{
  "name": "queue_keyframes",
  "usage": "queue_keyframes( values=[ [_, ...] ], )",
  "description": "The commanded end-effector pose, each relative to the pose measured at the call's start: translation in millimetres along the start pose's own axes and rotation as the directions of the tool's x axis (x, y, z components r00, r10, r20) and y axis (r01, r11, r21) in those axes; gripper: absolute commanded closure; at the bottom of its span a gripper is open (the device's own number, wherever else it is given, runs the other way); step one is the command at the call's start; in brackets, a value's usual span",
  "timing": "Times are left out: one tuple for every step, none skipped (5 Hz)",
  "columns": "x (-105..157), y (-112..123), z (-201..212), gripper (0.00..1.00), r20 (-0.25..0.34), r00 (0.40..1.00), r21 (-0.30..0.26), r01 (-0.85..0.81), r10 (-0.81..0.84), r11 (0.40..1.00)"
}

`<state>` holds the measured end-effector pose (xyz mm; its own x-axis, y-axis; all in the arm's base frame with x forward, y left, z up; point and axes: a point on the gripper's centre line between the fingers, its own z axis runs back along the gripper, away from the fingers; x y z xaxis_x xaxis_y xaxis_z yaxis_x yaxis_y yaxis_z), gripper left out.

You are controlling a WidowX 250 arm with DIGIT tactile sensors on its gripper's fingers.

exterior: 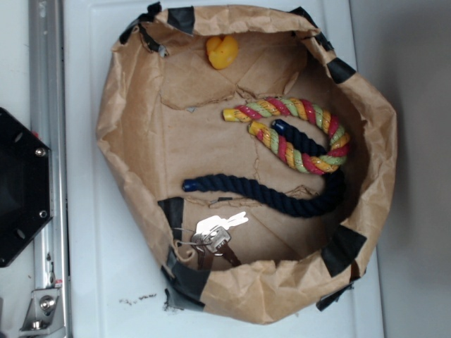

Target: Grab the silver keys.

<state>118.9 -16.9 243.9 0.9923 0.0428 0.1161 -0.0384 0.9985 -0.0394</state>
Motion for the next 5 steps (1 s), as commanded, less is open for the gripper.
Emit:
queue_keyframes(
  values=[
    [0.0, 0.0, 0.0, 0.00, 0.000, 1.000, 0.000, 0.000, 0.000, 1.000],
    [48.4, 1.3, -17.0, 0.00, 0.096, 0.995, -0.034, 0.042, -0.038, 0.999],
    [89.2, 8.8, -34.8, 0.00, 0.117, 0.988, -0.112, 0.117, -0.104, 0.987],
    [100.5, 20.3, -51.8, 0.00, 0.080, 0.995, -0.099, 0.068, -0.060, 0.993],
    [104.1, 33.7, -81.4, 0.00, -0.012, 1.000, -0.103, -0.010, 0.009, 0.995]
  ],
)
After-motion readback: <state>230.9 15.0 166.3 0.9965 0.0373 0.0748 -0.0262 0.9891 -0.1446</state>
